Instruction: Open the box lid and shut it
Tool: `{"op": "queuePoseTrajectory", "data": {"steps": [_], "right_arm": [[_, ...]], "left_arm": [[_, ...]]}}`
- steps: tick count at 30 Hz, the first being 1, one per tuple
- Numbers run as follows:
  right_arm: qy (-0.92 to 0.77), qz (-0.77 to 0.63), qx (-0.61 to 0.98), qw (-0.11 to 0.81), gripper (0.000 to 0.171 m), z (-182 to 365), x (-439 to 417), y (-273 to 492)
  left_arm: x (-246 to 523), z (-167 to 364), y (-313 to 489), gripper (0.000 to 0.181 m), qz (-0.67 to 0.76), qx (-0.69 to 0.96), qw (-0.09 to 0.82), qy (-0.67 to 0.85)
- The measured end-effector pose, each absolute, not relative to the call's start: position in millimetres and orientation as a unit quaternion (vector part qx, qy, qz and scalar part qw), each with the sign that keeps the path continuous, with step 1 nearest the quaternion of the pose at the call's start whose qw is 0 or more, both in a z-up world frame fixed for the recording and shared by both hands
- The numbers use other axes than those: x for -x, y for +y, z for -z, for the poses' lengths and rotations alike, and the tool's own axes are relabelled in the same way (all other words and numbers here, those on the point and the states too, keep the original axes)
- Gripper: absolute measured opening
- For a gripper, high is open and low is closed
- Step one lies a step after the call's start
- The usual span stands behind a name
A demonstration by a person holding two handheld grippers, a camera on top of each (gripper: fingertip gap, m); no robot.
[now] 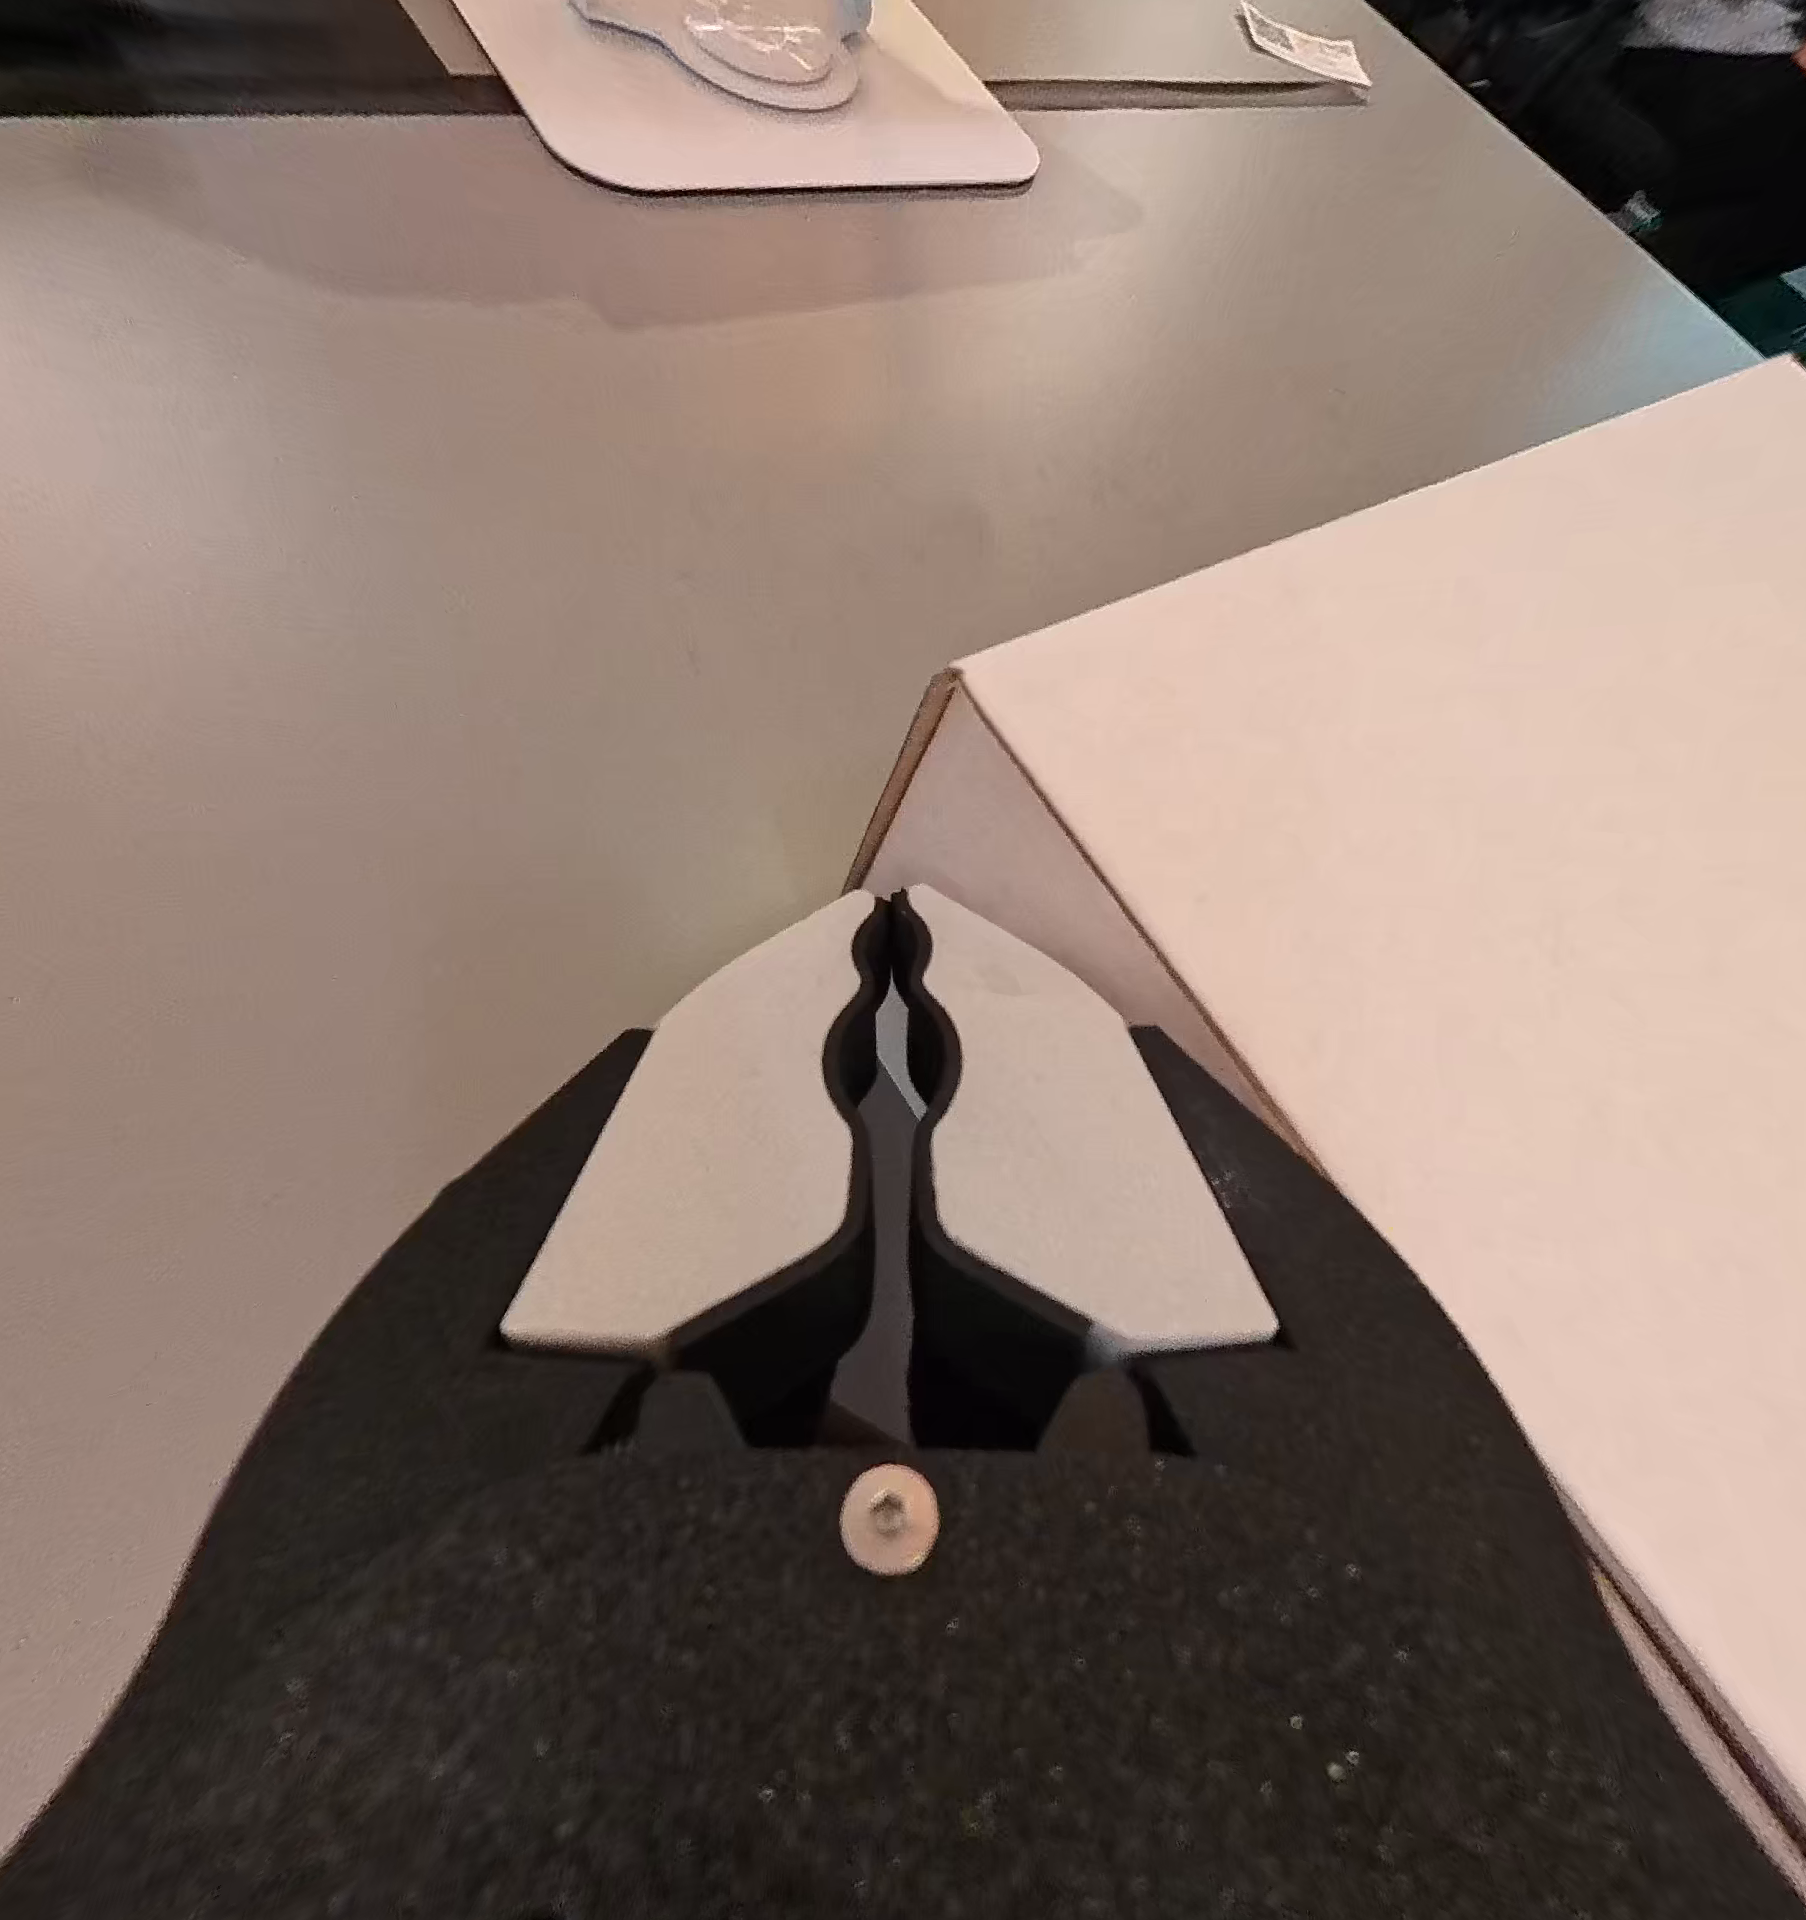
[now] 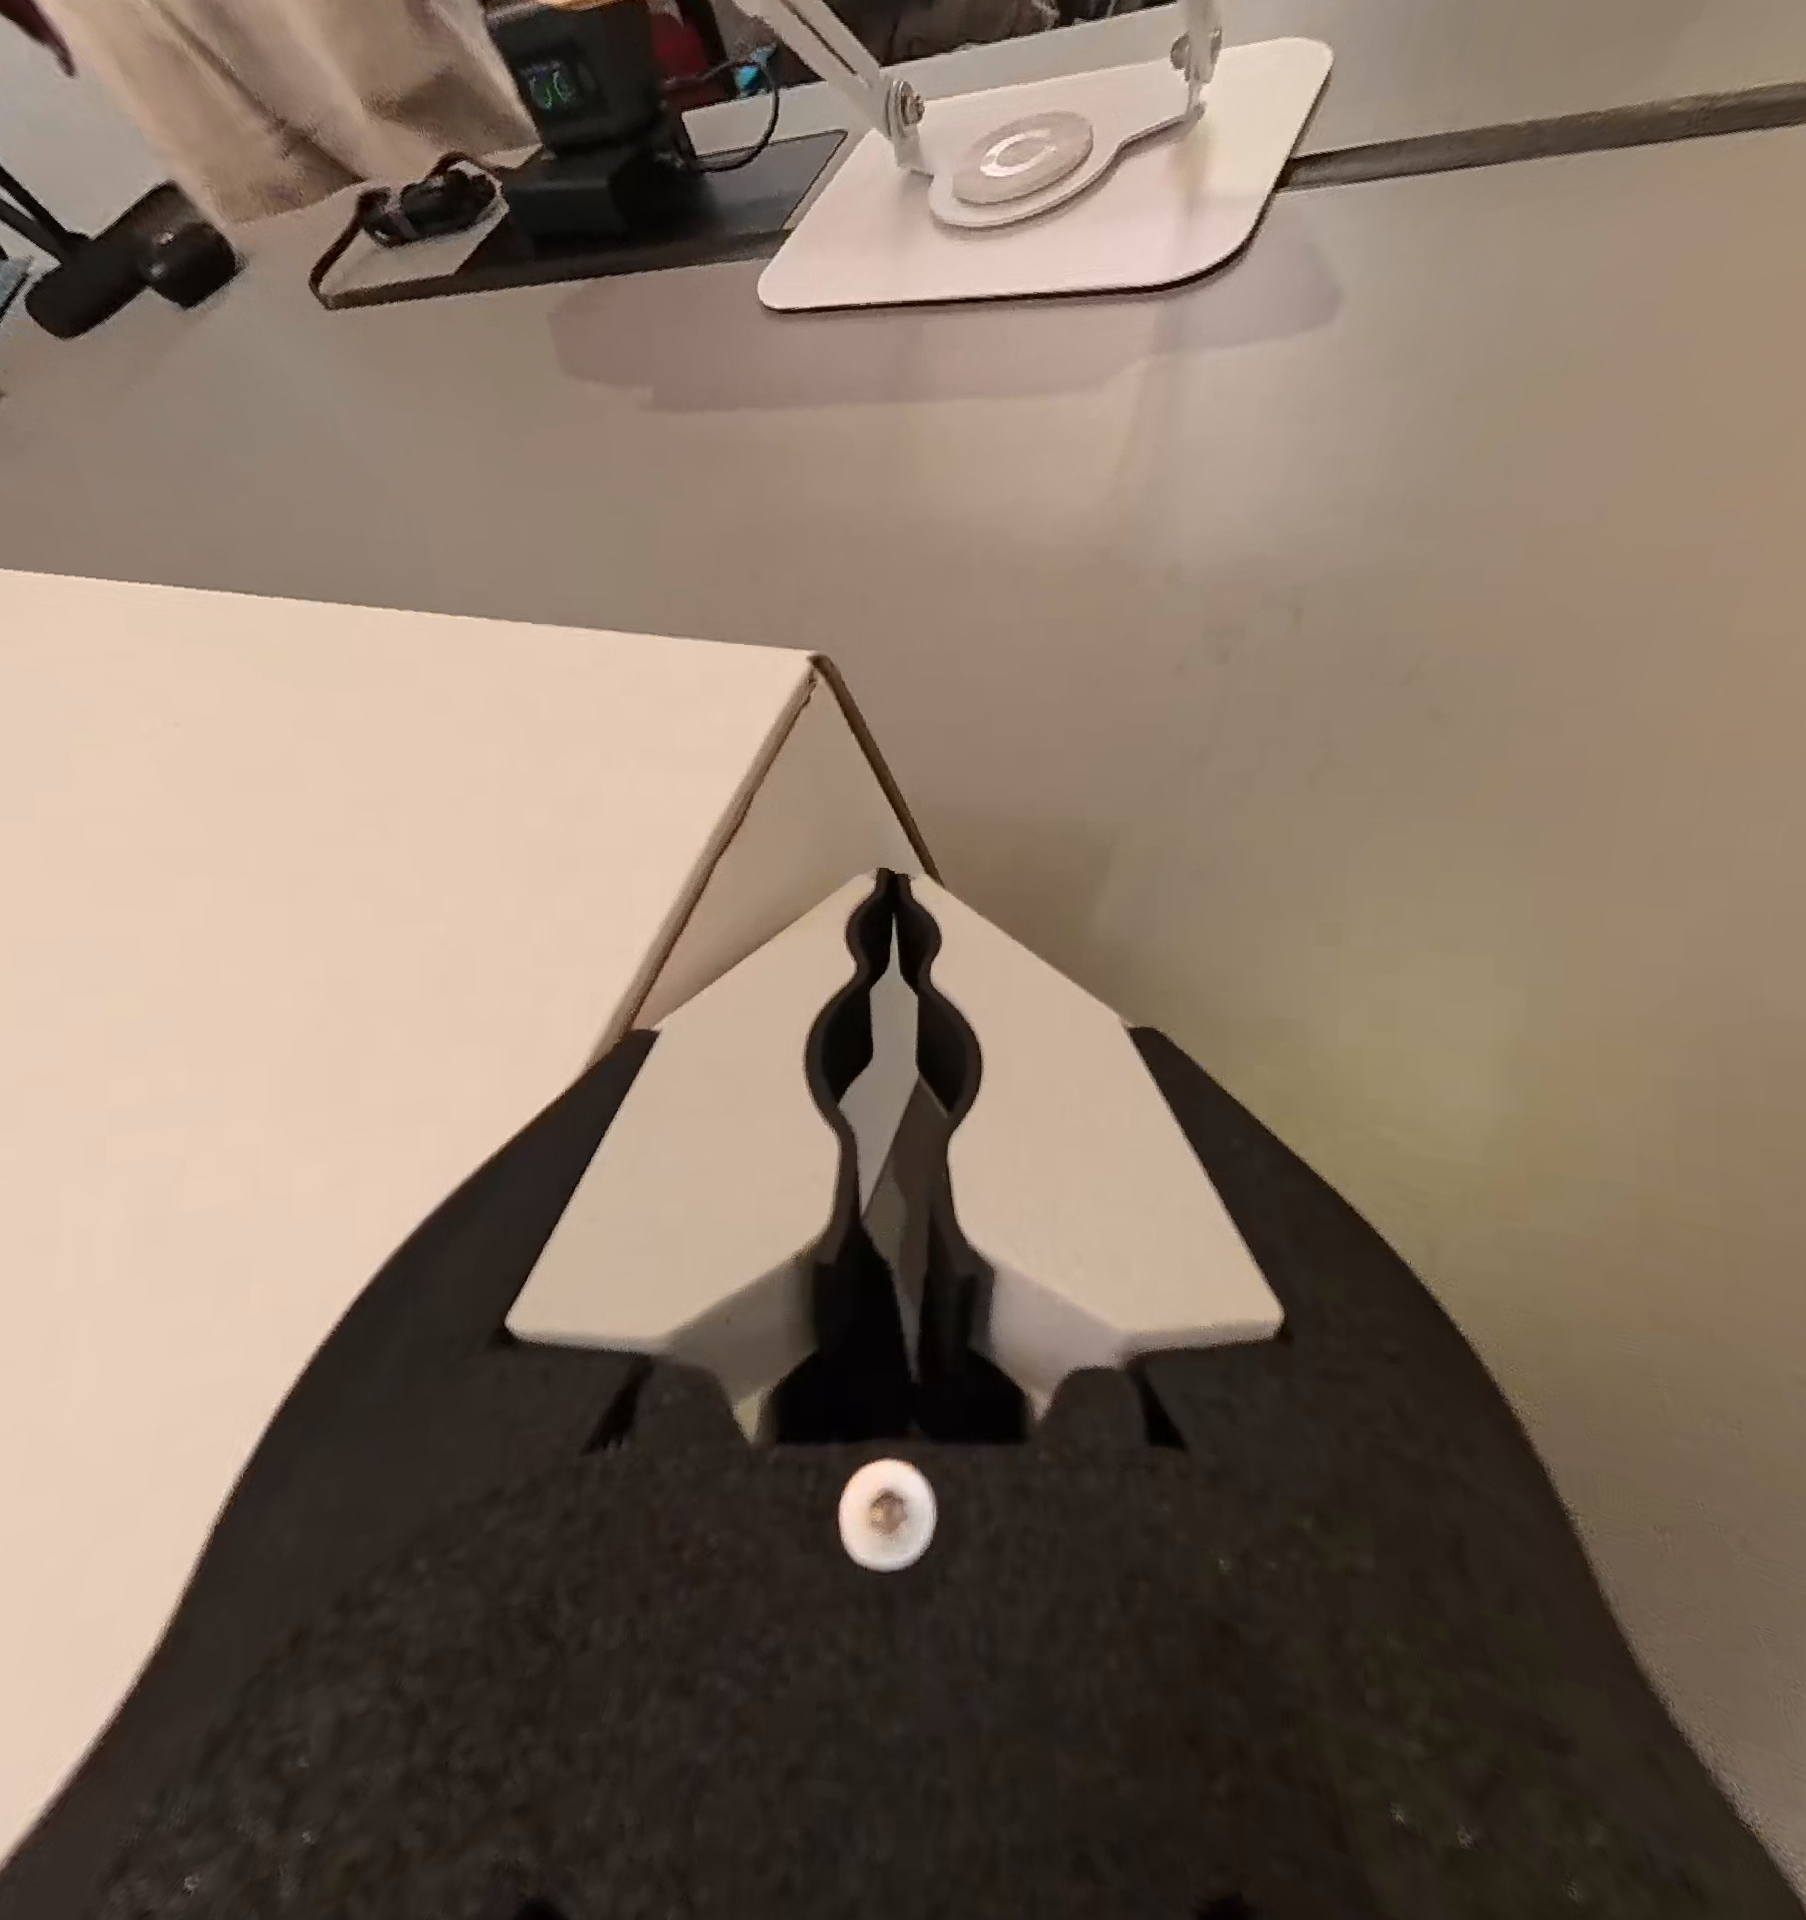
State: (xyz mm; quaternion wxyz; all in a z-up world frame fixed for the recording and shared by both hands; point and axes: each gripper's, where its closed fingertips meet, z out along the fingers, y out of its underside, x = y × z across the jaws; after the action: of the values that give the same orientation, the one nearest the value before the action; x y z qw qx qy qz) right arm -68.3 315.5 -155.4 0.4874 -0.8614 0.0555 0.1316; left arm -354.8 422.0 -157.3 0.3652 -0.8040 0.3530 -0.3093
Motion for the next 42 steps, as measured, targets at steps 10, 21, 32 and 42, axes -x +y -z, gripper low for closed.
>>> {"op": "queuePoseTrajectory", "data": {"steps": [10, 21, 32, 42], "right_arm": [[0.051, -0.081, 0.844, 0.527, 0.000, 129, 45, 286], [0.076, -0.078, 0.737, 0.667, 0.042, 106, 101, 121], [0.009, -0.151, 0.750, 0.644, 0.060, 107, 140, 148], [0.005, -0.180, 0.750, 0.637, 0.064, 111, 147, 163]], "left_arm": [[390, 124, 426, 0.000, 0.233, 0.790, 0.467, 0.321], [467, 100, 277, 0.024, 0.305, 0.769, 0.516, 0.221], [458, 114, 241, 0.066, 0.303, 0.750, 0.541, 0.230], [441, 113, 229, 0.075, 0.245, 0.705, 0.589, 0.308]]}}
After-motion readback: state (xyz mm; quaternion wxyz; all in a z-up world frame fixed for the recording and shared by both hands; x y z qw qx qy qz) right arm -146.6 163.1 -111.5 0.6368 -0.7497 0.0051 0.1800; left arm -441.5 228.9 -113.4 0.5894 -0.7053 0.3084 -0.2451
